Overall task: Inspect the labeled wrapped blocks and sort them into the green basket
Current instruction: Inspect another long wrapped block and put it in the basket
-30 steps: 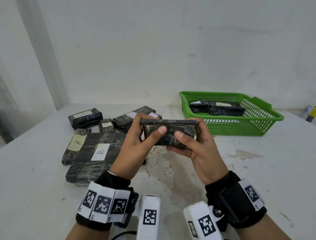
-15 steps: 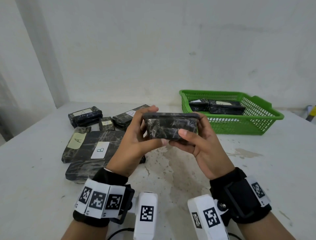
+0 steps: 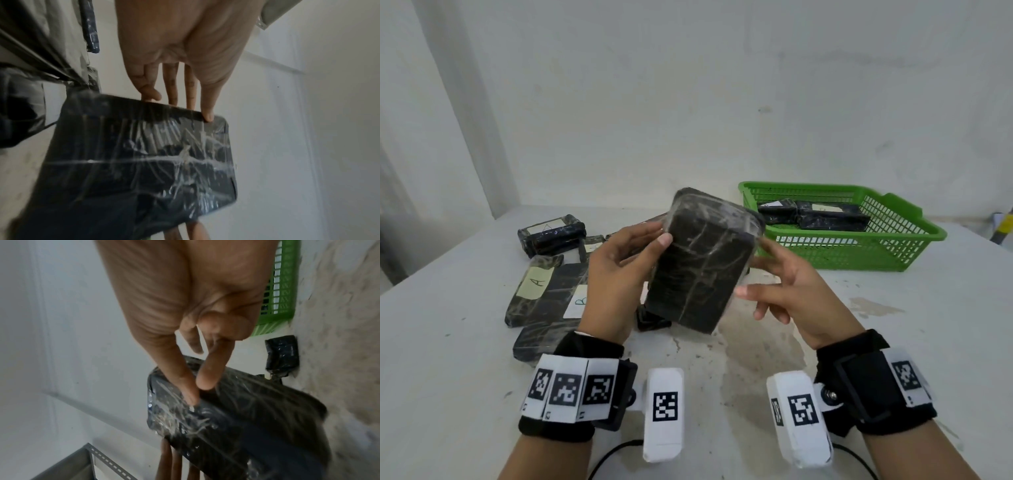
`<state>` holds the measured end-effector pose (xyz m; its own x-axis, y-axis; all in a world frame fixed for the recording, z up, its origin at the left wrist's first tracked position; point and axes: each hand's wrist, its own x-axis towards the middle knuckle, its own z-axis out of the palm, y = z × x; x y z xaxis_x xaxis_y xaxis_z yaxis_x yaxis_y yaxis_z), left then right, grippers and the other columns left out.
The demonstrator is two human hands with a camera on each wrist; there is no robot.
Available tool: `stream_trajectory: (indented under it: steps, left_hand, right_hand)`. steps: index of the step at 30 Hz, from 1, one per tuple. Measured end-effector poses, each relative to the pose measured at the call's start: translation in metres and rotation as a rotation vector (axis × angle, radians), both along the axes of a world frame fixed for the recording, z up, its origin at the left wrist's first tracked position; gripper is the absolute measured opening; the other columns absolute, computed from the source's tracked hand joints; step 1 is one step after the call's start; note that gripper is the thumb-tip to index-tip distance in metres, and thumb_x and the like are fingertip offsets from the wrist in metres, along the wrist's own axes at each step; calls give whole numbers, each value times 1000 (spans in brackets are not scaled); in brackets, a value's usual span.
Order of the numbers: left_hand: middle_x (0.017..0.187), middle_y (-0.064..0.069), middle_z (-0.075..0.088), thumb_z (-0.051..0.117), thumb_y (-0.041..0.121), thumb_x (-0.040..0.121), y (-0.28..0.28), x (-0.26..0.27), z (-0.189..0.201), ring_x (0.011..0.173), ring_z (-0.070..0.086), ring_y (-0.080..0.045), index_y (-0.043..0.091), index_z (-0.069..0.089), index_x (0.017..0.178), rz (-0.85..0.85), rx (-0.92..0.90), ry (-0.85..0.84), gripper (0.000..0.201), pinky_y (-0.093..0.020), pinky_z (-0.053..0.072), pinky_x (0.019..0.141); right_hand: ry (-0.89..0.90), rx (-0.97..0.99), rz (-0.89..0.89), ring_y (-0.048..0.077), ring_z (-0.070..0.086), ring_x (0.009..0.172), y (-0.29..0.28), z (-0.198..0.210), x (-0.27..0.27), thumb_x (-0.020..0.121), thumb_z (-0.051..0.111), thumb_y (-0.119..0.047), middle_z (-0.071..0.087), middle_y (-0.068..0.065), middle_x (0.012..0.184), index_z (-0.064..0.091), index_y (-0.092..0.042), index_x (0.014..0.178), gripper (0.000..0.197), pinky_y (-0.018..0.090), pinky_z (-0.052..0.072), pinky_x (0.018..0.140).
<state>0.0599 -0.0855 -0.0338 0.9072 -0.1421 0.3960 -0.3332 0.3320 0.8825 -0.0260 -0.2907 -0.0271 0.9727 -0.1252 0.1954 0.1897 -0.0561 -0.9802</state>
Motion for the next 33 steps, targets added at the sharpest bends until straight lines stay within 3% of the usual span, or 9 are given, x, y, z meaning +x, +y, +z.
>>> stream_trajectory:
  steps: [3,8,12,15,18,21,24,28,33]
  left_hand:
    - [106,-9,74,70,19,81,-3,-3,2,98,70,-17,9,70,110,-9,8,-5,31,-28,53,80]
    - [117,-10,71,70,13,83,-5,-10,4,108,68,-19,7,66,120,-163,33,-19,38,-25,53,86]
    - [130,0,65,70,8,79,-6,-13,4,116,65,-23,22,57,135,-390,100,-4,60,-33,54,92]
    - [137,3,59,74,-5,72,-5,-12,2,120,62,-25,30,48,143,-506,115,8,83,-39,54,95]
    - [136,5,59,79,3,75,-6,-11,2,125,57,-25,29,53,139,-492,113,-27,74,-37,55,93]
    - [128,-2,62,79,12,79,-8,-11,1,120,61,-24,24,59,130,-402,75,7,57,-33,57,87]
    - [134,-8,56,81,18,77,-9,-10,-1,120,61,-28,27,63,122,-314,73,13,49,-39,57,90]
    - [132,-8,59,75,14,74,-12,-14,1,102,70,-25,18,62,120,-298,31,22,48,-37,59,81]
    - [125,4,63,68,18,78,-12,-18,4,103,70,-22,17,60,126,-335,40,9,49,-40,60,76]
  right_hand:
    - [-29,-9,-1,14,57,45,5,-1,0,66,78,-21,72,1,114,59,-30,123,61,17,31,34]
    - [-92,155,-203,11,41,38,-5,-2,5,78,76,-30,68,5,83,59,-20,131,57,17,31,35]
    - [-113,212,-279,15,34,45,-9,-8,10,91,66,-32,60,10,89,65,-14,117,32,19,29,37]
    - [-70,220,-315,16,37,49,-9,-10,11,81,65,-50,57,12,89,59,-14,126,59,20,30,40]
    - [-15,166,-310,13,50,50,-7,-10,11,76,61,-61,65,5,90,47,-23,140,76,22,34,42]
    - [1,118,-252,16,68,76,3,-8,9,73,56,-65,68,0,112,32,-36,147,83,25,45,45]
    - [-34,169,-108,25,61,119,9,-9,9,70,70,-69,44,3,148,19,-56,147,93,32,58,64]
    - [-179,13,-52,14,61,120,12,-10,6,82,73,-50,20,-22,158,36,-56,142,70,33,59,66]
    - [-236,110,-46,25,56,127,13,-10,7,77,72,-26,40,-17,150,68,-31,113,37,33,60,67]
